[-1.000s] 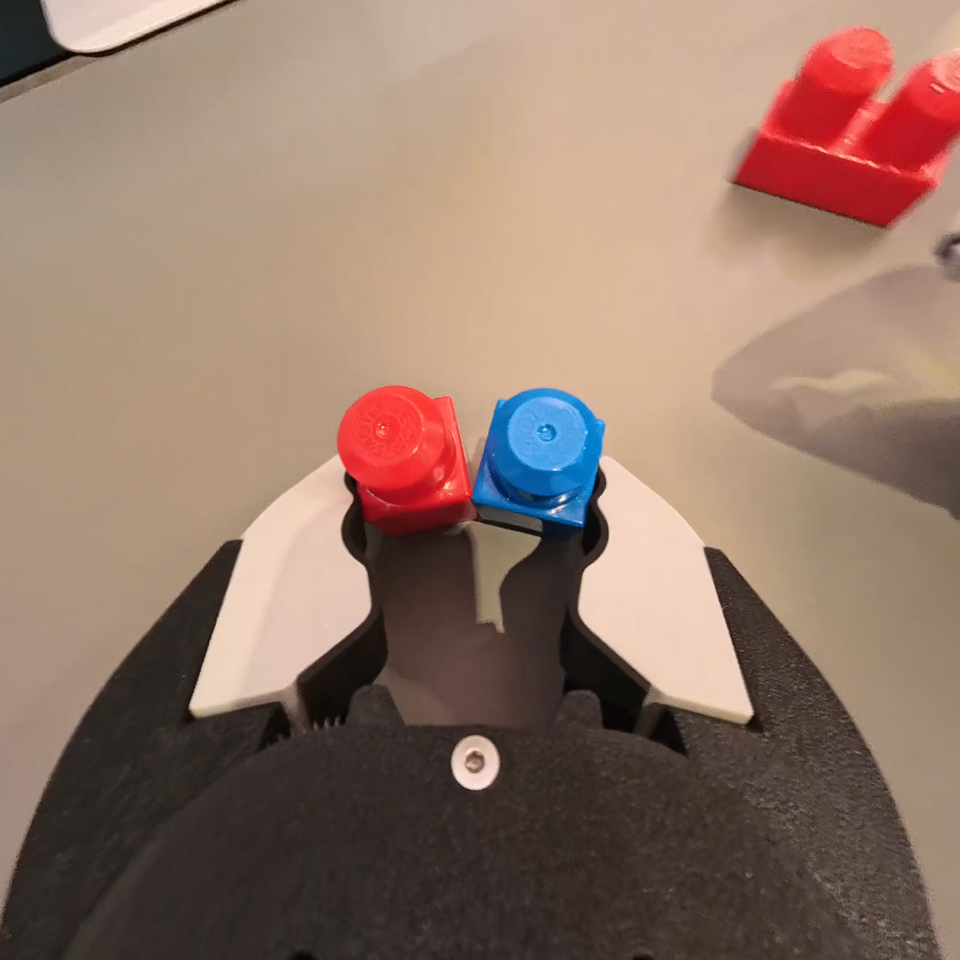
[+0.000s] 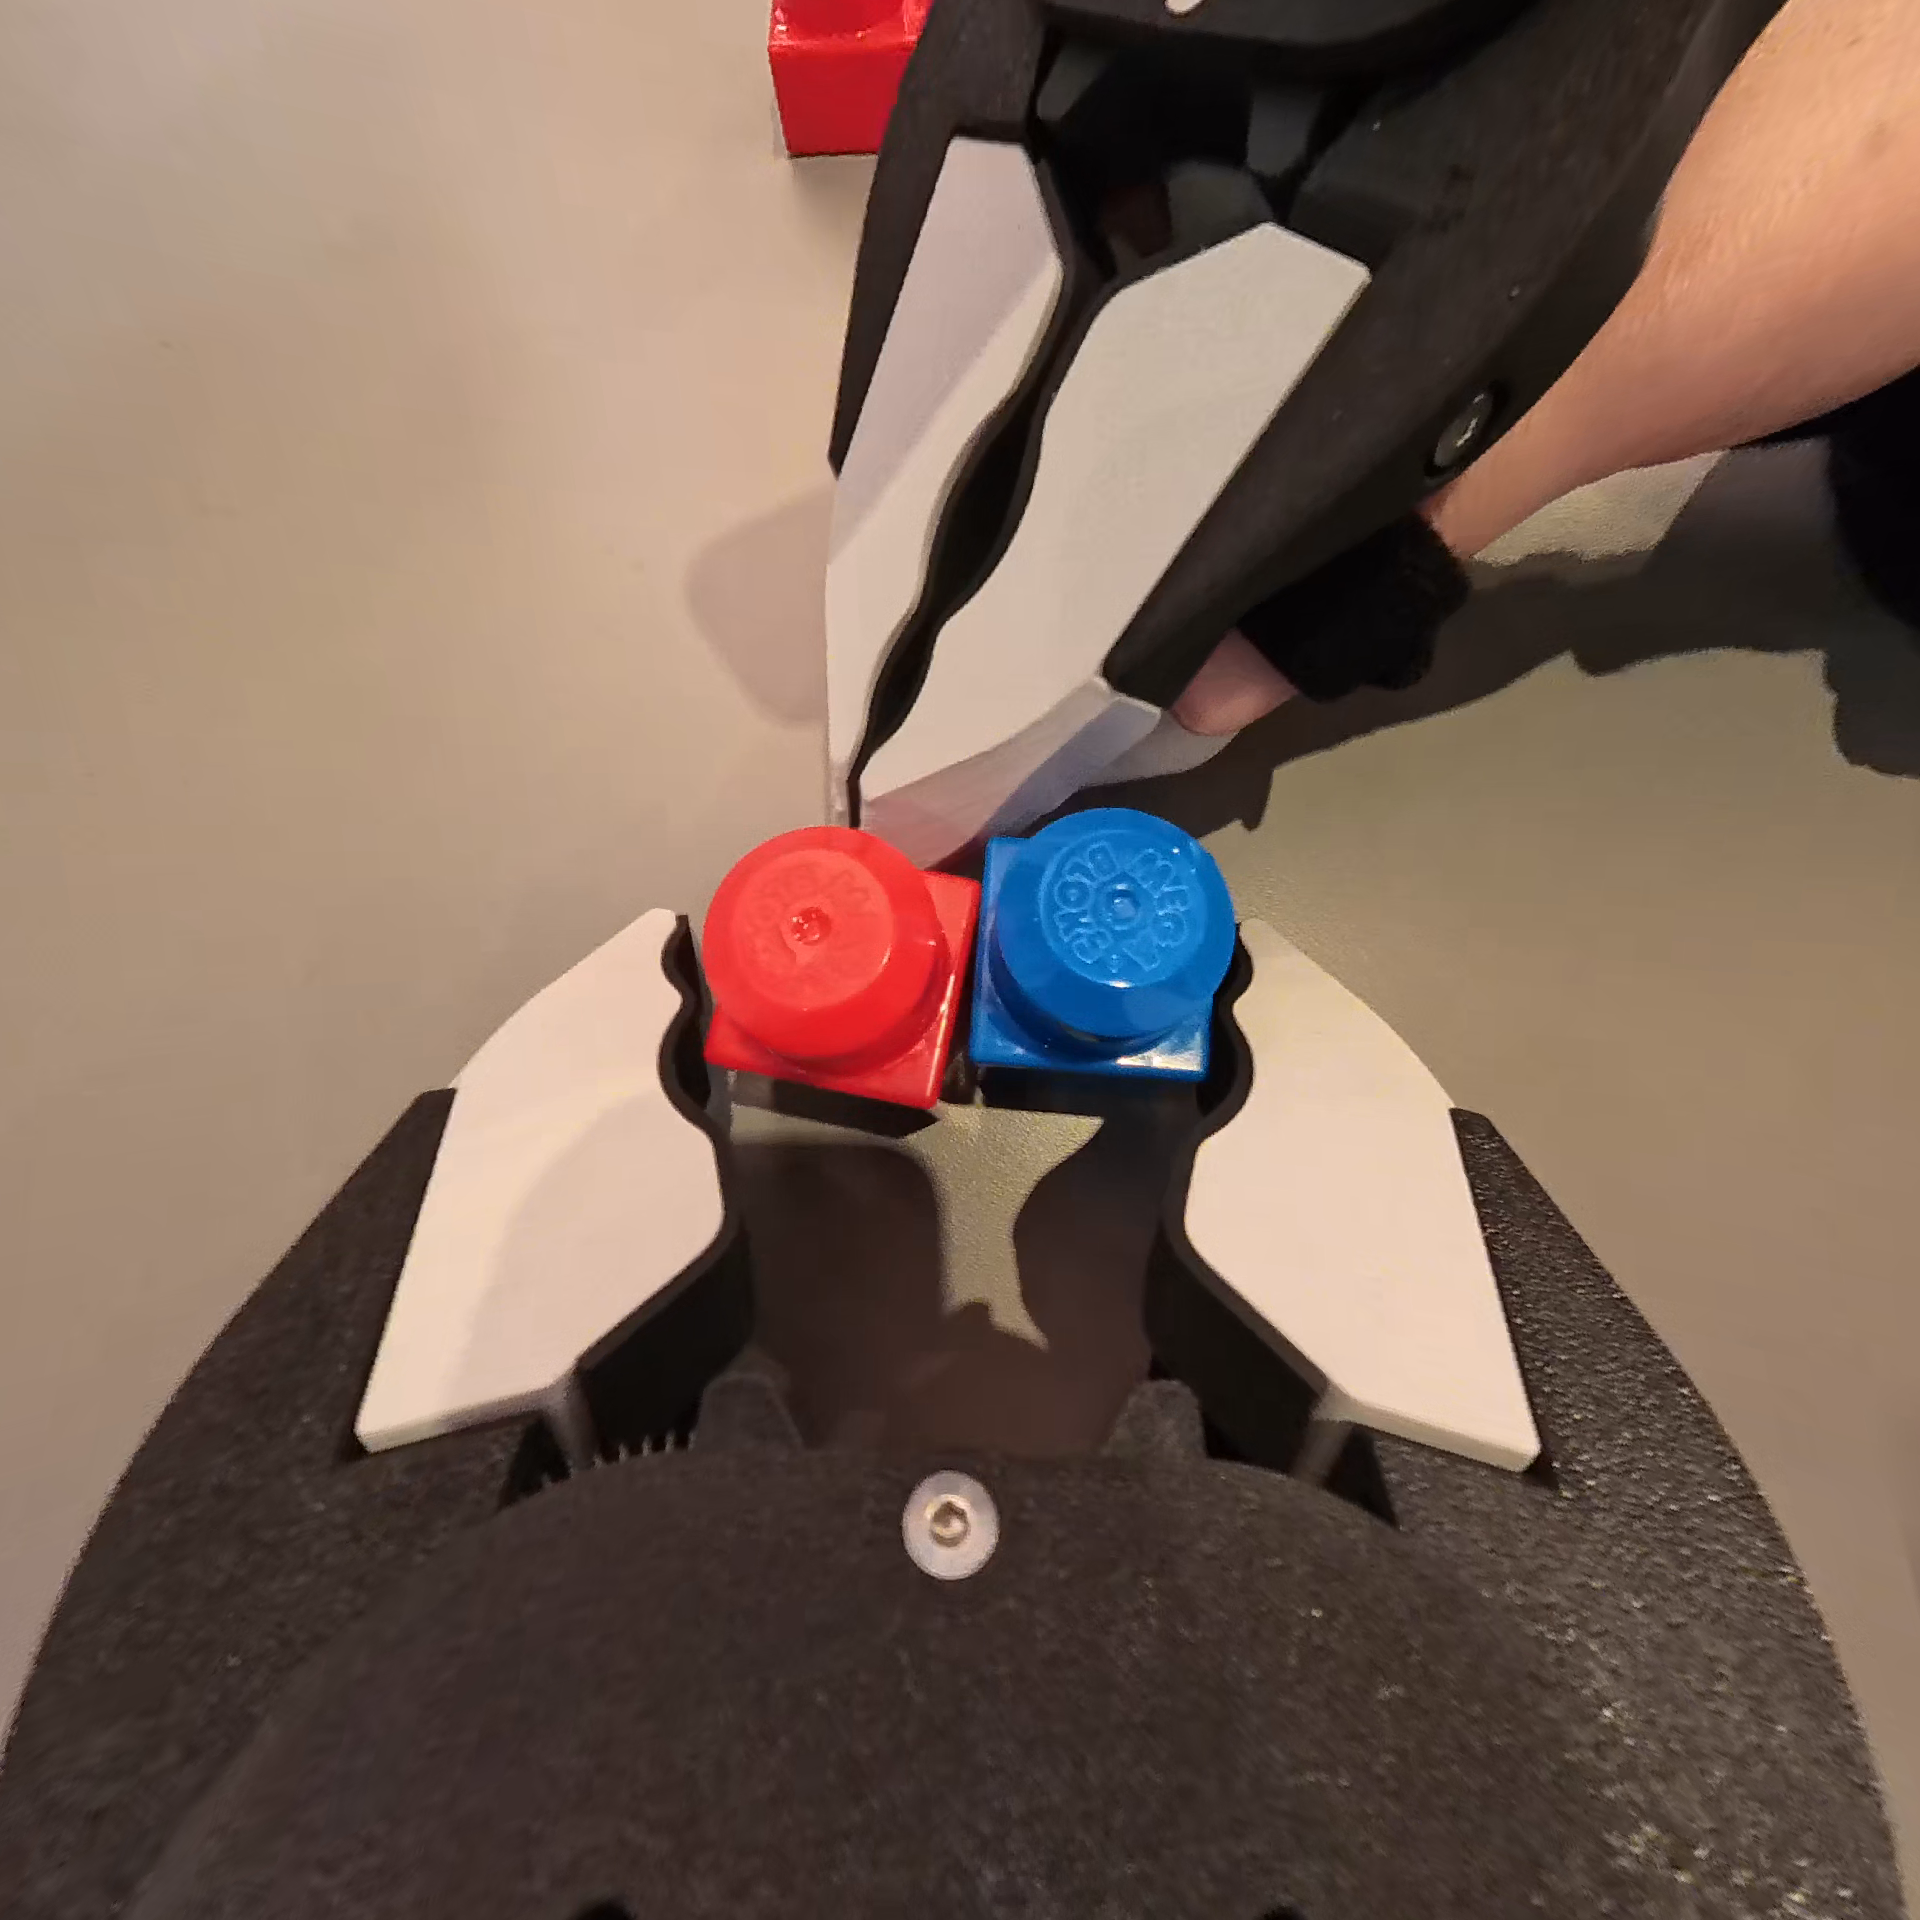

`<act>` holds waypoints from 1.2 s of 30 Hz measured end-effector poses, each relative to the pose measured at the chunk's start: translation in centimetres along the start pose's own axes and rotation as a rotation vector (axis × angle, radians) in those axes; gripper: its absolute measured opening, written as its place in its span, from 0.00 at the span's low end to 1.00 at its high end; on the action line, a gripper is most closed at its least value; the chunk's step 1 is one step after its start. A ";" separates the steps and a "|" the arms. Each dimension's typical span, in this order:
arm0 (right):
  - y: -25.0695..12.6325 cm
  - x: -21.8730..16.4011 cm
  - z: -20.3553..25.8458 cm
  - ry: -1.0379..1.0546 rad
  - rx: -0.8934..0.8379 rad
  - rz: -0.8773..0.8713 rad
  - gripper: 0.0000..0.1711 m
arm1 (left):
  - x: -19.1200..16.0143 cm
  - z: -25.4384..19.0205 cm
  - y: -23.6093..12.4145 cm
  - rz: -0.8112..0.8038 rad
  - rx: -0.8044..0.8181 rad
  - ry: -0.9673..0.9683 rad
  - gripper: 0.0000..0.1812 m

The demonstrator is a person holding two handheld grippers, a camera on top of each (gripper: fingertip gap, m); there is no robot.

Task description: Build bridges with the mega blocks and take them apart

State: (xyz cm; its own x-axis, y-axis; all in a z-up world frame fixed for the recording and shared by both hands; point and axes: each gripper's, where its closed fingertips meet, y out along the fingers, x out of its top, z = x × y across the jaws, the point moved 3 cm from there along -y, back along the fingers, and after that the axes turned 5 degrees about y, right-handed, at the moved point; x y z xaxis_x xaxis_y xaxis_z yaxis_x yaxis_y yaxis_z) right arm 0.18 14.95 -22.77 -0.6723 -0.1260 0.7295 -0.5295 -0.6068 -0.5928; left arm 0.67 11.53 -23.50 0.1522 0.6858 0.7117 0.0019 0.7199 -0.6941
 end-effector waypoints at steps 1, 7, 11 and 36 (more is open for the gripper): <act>-0.1 -0.1 0.0 0.006 -0.004 0.004 0.00 | 0.0 0.0 0.0 0.000 -0.001 -0.001 0.52; -1.7 -1.5 0.0 0.090 -0.035 0.034 0.00 | -0.2 0.2 0.0 0.012 -0.001 -0.028 0.56; -2.1 -1.6 1.6 0.147 0.074 0.016 0.00 | -0.4 0.1 0.0 0.021 -0.021 -0.041 0.56; -1.5 -0.8 0.8 0.140 0.024 -0.033 0.00 | -0.1 0.0 0.1 0.014 -0.045 -0.028 0.54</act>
State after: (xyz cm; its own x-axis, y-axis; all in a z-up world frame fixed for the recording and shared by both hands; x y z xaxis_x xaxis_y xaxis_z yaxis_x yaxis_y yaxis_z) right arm 1.93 15.28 -22.17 -0.7212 0.0042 0.6928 -0.5413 -0.6275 -0.5597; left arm 0.70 11.54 -23.68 0.1251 0.6987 0.7044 0.0446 0.7053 -0.7075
